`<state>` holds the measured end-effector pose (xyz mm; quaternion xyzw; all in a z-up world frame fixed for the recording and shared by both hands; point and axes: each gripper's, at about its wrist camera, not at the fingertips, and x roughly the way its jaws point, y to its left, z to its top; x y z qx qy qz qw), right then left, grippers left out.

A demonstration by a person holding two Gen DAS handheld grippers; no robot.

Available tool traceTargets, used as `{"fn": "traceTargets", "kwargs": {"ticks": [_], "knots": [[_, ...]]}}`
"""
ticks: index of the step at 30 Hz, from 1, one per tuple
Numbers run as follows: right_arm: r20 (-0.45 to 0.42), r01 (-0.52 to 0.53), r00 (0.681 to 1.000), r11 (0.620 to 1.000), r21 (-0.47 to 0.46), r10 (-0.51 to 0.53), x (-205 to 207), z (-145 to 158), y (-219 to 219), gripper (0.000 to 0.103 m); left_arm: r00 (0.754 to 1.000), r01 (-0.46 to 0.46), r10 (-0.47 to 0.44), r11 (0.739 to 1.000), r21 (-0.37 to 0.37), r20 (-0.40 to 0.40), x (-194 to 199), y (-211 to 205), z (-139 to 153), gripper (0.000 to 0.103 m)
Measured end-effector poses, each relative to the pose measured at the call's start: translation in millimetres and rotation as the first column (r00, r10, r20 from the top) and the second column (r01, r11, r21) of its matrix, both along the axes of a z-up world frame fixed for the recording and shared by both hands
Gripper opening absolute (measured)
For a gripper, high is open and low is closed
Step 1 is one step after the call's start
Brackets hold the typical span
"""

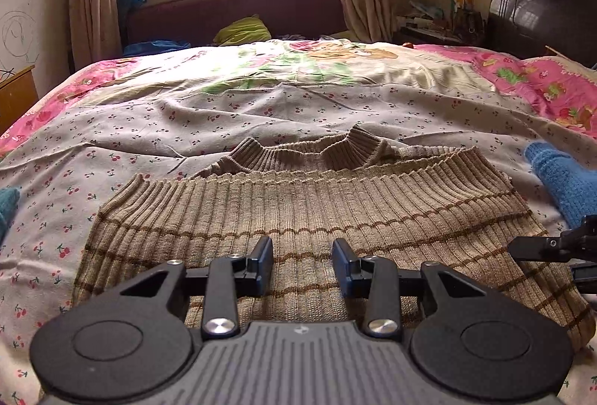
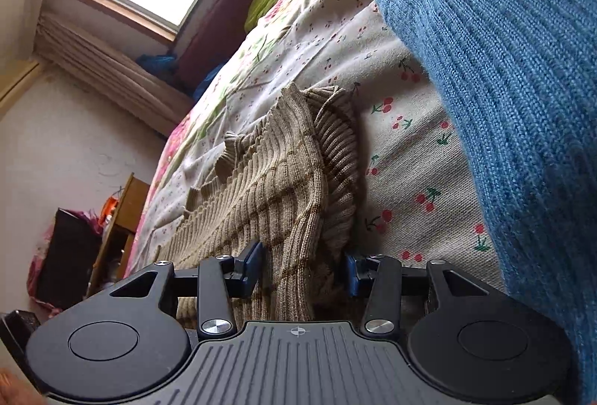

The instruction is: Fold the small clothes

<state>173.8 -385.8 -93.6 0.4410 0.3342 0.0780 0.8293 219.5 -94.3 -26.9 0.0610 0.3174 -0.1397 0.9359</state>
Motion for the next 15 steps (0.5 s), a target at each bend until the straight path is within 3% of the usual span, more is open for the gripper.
{"fn": "traceTargets", "kwargs": {"ticks": [3, 7, 11, 15], "knots": [[0.019, 0.006, 1.0, 0.999, 0.041, -0.007, 4.5, -4.5, 2.6, 0.043, 1.0, 0.005, -0.006, 1.0, 0.026, 0.009, 3.0, -7.4, -8.5, 0.048], [0.018, 0.009, 1.0, 1.0, 0.026, -0.009, 2.1, -5.2, 4.5, 0.024, 0.999, 0.004, -0.006, 0.999, 0.046, 0.047, 3.0, -12.3, -7.4, 0.048], [0.022, 0.004, 1.0, 1.0, 0.031, -0.005, 1.7, -6.2, 3.2, 0.022, 0.993, -0.012, 0.004, 0.997, 0.073, 0.114, 8.2, -15.9, 1.1, 0.048], [0.027, -0.003, 1.0, 1.0, 0.03, 0.002, 1.7, -7.3, 0.9, 0.022, 0.997, -0.046, 0.038, 0.991, 0.124, 0.07, 26.5, -20.6, -19.4, 0.048]]}}
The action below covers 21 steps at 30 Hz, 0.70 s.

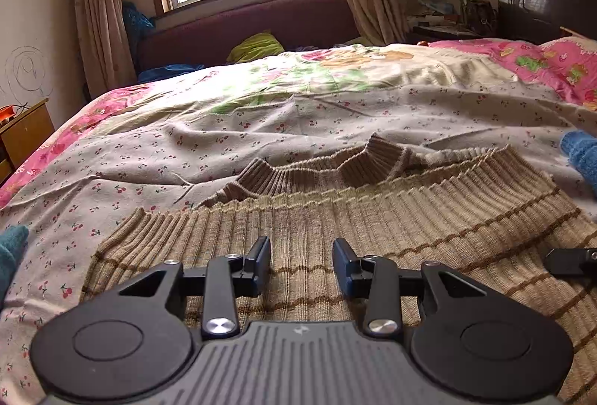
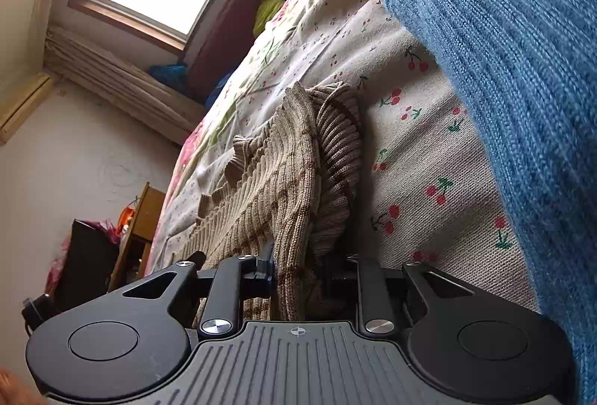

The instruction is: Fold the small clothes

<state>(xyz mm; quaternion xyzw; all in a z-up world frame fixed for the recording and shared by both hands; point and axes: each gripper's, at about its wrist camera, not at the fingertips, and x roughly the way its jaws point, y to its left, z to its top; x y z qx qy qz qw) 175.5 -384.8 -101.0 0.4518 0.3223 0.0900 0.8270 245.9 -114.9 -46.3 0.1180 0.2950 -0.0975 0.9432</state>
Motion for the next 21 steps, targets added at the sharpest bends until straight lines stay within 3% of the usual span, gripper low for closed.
{"fn": "traceTargets", "kwargs": {"ticks": [3, 7, 14, 18, 21], "knots": [[0.002, -0.006, 1.0, 1.0, -0.011, 0.006, -1.5, 0.6, -0.2, 0.022, 1.0, -0.001, 0.001, 1.0, 0.022, 0.014, -4.2, -3.2, -17.4, 0.048], [0.005, -0.006, 1.0, 1.0, -0.005, 0.006, -0.5, -0.6, 1.0, 0.022, 1.0, 0.005, -0.004, 1.0, -0.023, 0.024, -12.5, 1.9, 0.6, 0.047], [0.008, -0.007, 1.0, 1.0, -0.011, 0.007, -3.5, 0.3, 0.0, 0.022, 0.997, 0.039, -0.045, 0.996, 0.08, 0.07, -49.8, 4.4, -7.9, 0.047], [0.01, -0.001, 1.0, 1.0, -0.028, 0.001, -4.4, 1.5, 2.9, 0.021, 0.994, 0.063, -0.066, 0.997, 0.042, 0.084, -57.6, 4.5, 9.2, 0.046], [0.008, 0.003, 1.0, 0.999, -0.033, -0.003, -4.4, 1.9, 4.4, 0.021, 0.994, 0.078, -0.083, 0.994, 0.082, 0.065, -63.5, 4.1, -0.7, 0.046]]}}
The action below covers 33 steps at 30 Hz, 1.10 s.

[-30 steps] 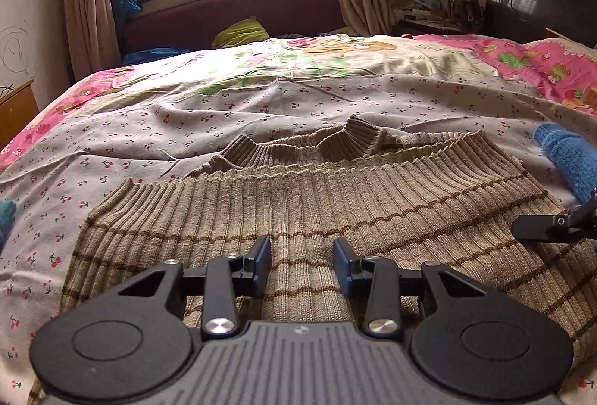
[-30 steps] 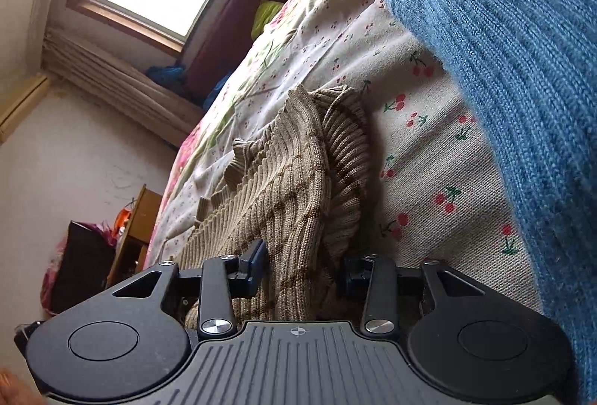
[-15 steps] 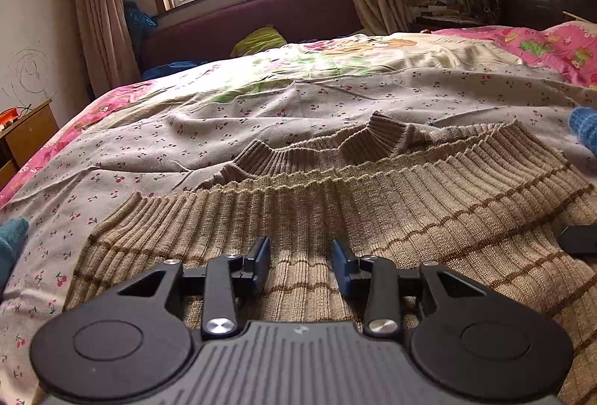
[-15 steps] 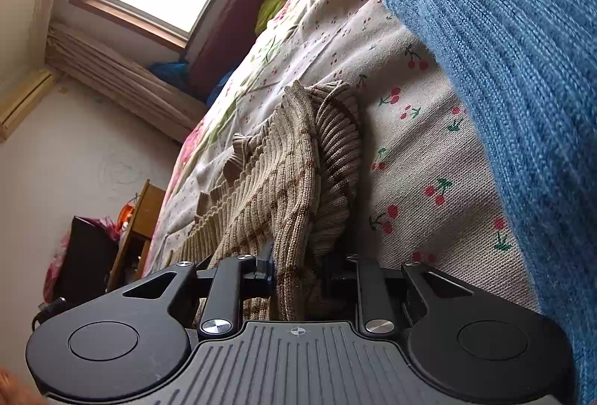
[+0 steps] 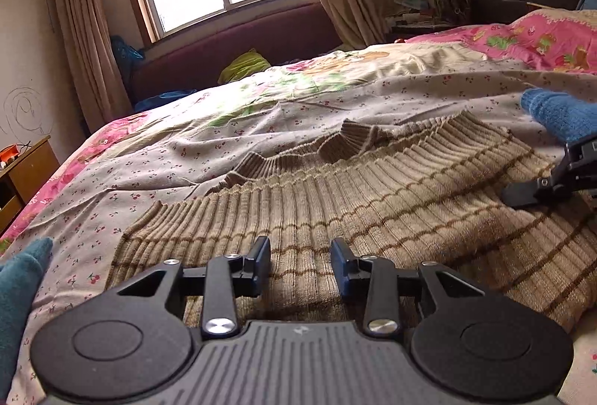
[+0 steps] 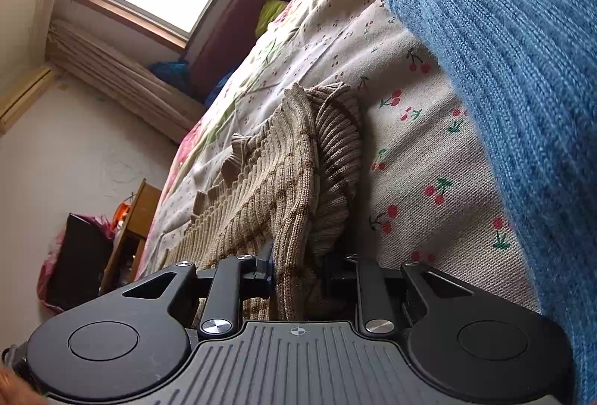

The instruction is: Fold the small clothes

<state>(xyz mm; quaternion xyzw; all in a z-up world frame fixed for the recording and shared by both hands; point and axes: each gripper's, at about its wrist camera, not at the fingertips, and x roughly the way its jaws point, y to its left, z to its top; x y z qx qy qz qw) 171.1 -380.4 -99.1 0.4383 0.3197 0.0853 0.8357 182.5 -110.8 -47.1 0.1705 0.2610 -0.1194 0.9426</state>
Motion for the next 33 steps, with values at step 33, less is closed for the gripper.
{"fn": "traceTargets", "kwargs": {"ticks": [33], "knots": [[-0.021, -0.159, 0.984, 0.832, -0.532, 0.175, 63.1, 165.6, 173.9, 0.018, 0.987, -0.071, 0.016, 0.937, -0.341, -0.161, -18.2, 136.2, 26.4, 0.045]]}}
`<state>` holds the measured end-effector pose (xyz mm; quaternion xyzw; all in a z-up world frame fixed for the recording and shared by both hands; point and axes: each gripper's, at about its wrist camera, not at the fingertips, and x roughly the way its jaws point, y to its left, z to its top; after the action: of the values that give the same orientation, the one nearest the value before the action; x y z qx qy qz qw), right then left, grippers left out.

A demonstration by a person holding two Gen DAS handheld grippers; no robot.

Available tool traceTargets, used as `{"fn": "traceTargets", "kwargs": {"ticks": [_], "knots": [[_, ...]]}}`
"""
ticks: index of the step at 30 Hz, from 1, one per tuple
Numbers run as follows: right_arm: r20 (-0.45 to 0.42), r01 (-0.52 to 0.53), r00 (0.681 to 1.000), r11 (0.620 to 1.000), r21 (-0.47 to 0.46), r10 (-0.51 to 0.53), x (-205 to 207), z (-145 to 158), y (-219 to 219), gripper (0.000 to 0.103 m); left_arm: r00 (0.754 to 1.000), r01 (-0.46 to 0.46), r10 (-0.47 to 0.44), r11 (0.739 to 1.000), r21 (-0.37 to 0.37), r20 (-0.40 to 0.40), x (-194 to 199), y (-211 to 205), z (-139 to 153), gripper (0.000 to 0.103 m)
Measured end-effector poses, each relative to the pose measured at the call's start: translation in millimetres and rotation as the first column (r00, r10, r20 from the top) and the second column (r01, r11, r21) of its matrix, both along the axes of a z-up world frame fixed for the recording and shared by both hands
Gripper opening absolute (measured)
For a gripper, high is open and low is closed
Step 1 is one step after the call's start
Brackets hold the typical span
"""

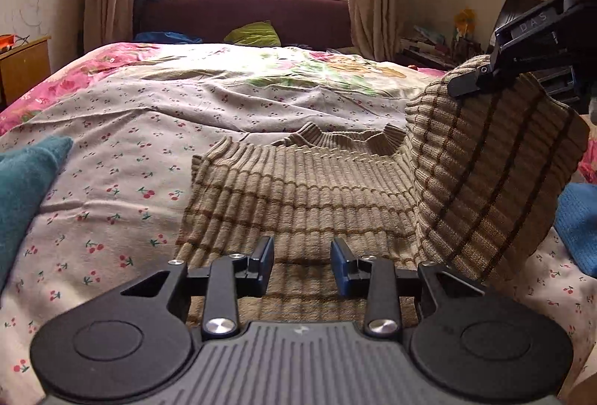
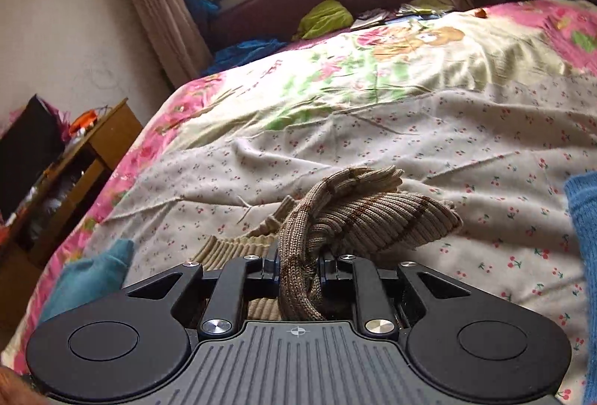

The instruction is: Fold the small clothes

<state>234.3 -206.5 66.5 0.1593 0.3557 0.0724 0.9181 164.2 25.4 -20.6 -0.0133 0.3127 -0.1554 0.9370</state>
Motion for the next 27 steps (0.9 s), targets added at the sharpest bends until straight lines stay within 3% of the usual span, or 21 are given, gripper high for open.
{"fn": "traceTargets", "kwargs": {"ticks": [4, 7, 10, 16, 20, 23, 27], "knots": [[-0.037, -0.139, 0.99, 0.982, -0.124, 0.136, 21.2, -15.4, 78.2, 0.018, 0.993, -0.108, 0.103, 0.99, -0.088, -0.056, -4.8, 41.4, -9.3, 0.045], [-0.081, -0.219, 0.975, 0.962, -0.162, 0.208, 31.5, -35.2, 126.1, 0.018, 0.987, -0.143, 0.127, 0.973, -0.179, -0.098, -1.8, 63.1, -10.6, 0.045], [-0.154, -0.274, 0.956, 0.946, -0.176, 0.248, 36.1, -52.0, 155.8, 0.025, 0.986, -0.15, 0.131, 0.967, -0.205, -0.101, -3.1, 70.4, -11.2, 0.045], [-0.15, -0.352, 0.933, 0.918, -0.18, 0.328, 19.9, -44.5, 152.5, 0.029, 0.988, -0.131, 0.109, 0.967, -0.22, -0.108, -11.9, 76.0, -9.3, 0.045], [-0.124, -0.385, 0.922, 0.892, -0.237, 0.366, 14.5, -37.3, 147.9, 0.032, 0.987, -0.145, 0.125, 0.961, -0.234, -0.096, -17.6, 79.2, -4.5, 0.045], [-0.144, -0.365, 0.928, 0.919, -0.149, 0.345, 22.9, -37.3, 136.5, 0.032, 0.989, -0.146, 0.139, 0.951, -0.273, -0.044, -27.3, 82.3, 5.1, 0.045], [-0.16, -0.332, 0.933, 0.943, -0.035, 0.323, 30.7, -36.1, 117.5, 0.032, 0.992, -0.08, 0.108, 0.935, -0.346, 0.063, -42.0, 81.0, 23.7, 0.049]]}}
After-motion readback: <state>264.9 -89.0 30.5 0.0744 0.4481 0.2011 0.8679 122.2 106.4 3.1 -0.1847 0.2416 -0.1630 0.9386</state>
